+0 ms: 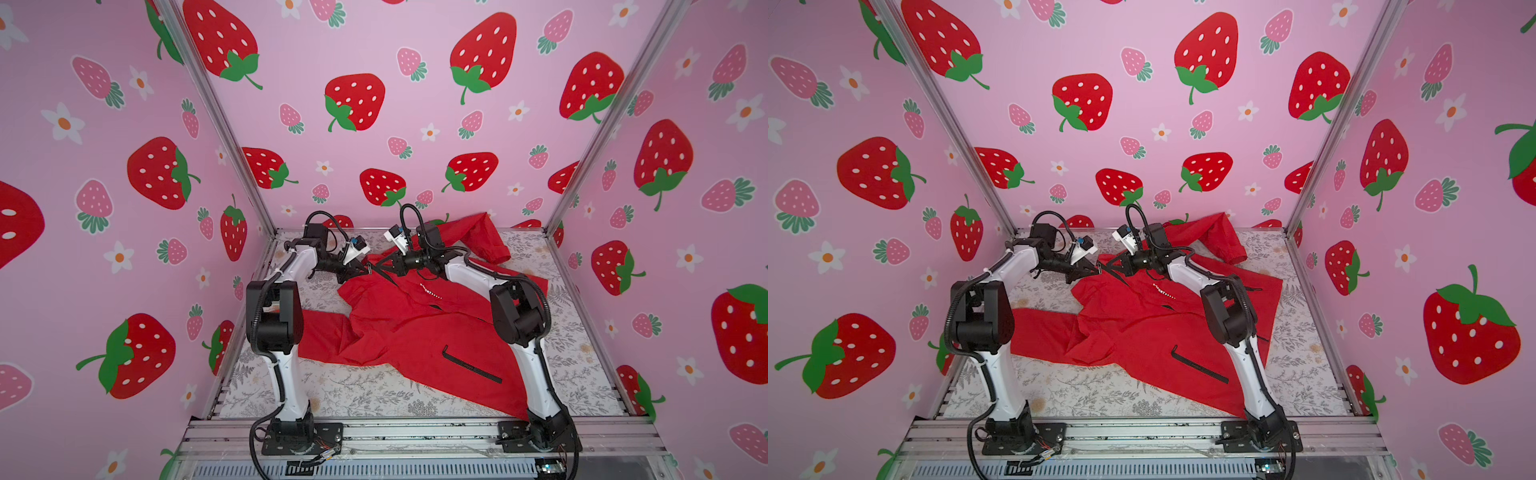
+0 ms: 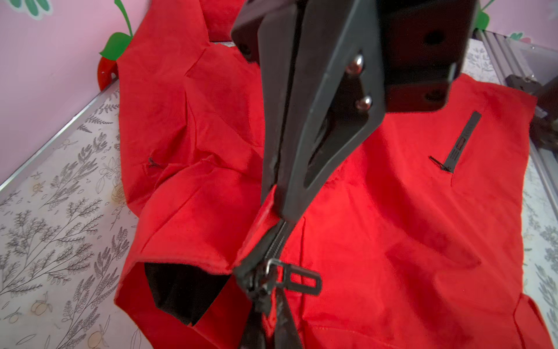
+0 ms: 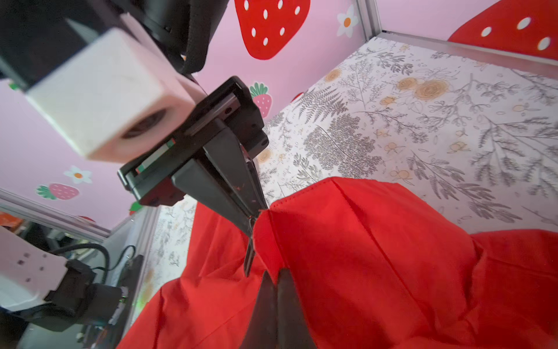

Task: Unzip the jacket
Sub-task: Unzip the zipper on the jacket.

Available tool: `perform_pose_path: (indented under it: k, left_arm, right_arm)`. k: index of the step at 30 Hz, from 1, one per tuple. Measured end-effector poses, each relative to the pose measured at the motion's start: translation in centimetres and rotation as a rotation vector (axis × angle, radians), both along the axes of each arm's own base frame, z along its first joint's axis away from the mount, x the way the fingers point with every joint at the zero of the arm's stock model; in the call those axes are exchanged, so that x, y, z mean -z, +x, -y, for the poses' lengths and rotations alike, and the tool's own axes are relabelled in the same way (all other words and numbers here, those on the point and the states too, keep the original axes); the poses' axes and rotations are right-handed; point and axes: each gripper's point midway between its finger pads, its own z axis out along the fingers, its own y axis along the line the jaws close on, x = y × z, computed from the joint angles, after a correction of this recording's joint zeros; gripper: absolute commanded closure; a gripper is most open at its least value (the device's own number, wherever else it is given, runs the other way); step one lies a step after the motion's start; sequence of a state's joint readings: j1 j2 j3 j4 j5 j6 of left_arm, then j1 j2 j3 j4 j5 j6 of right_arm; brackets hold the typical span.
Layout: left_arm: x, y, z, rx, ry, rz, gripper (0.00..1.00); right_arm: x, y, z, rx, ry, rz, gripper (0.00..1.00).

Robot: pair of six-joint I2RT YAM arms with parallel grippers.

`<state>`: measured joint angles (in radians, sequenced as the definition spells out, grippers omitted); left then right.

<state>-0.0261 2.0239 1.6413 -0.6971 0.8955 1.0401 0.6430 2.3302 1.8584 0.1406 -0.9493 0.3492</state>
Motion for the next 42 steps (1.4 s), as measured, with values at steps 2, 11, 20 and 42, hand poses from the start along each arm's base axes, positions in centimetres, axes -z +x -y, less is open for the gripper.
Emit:
perform_pose_path:
  k: [2,11,20,42]
  left_arm:
    - [-0.1,0.2,0.3,-0.016,0.016,0.002,1.00]
    - [0.1,0.1,1.3,-0.082,0.024,-0.030,1.00]
    - [0.8,-1.4,2.0,-0.096,0.059,-0.049,1.00]
    - [0.3,-1.2,1.2,-0.295,0.077,-0.111,1.00]
  right_arm:
    - [0.2,0.4,0.2,-0.005,0.027,-0.039,1.00]
    - [1.1,0.8,1.0,0.012,0.023,-0.104,1.00]
    - [2.3,1.0,1.5,0.083,-0.091,-0.071,1.00]
    - [0.4,0.7,2.0,0.157,-0.102,0.034,1.00]
